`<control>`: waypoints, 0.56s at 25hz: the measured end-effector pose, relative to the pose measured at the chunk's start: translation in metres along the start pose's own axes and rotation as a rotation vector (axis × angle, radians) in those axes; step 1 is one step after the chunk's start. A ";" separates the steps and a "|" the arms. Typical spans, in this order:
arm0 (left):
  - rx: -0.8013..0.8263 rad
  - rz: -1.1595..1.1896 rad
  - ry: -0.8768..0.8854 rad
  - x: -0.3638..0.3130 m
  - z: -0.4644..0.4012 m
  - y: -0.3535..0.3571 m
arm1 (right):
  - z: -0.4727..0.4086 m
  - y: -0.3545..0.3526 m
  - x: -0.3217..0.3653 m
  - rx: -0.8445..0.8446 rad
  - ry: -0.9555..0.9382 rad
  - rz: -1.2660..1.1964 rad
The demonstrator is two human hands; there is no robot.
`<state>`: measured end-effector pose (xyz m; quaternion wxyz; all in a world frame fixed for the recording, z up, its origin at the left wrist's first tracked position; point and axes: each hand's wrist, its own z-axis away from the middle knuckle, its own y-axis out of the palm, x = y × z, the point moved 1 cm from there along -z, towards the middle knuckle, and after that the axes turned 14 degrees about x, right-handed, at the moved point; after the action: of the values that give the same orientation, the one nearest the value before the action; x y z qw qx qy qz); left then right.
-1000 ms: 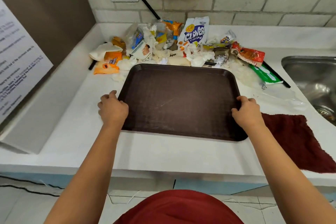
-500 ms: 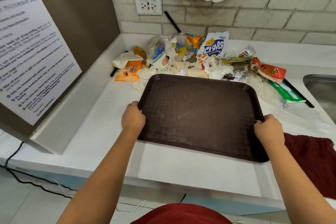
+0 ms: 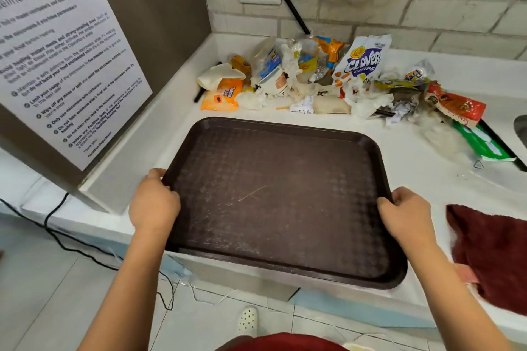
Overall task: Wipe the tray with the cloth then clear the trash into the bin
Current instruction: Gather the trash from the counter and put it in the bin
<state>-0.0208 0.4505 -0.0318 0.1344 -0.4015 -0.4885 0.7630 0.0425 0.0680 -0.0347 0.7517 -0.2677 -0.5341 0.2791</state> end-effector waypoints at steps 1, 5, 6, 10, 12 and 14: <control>-0.011 -0.009 -0.037 0.010 -0.001 -0.002 | 0.001 0.008 0.001 0.028 0.008 0.016; -0.001 -0.008 -0.072 0.033 -0.013 -0.001 | 0.000 0.029 0.005 0.064 0.069 0.202; 0.000 -0.001 -0.066 0.034 -0.015 0.000 | -0.001 0.032 0.007 0.053 0.078 0.234; -0.073 -0.120 0.099 0.027 -0.021 0.018 | -0.013 0.044 0.012 -0.018 0.093 0.247; -0.023 -0.195 0.227 0.021 -0.028 0.028 | -0.019 0.050 0.017 -0.050 0.086 0.238; 0.066 -0.251 0.286 0.018 -0.040 0.032 | -0.025 0.054 0.024 -0.058 0.077 0.234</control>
<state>0.0033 0.4711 -0.0754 0.3096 -0.4373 -0.4853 0.6909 0.0656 0.1204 -0.0639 0.7260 -0.3604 -0.4777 0.3388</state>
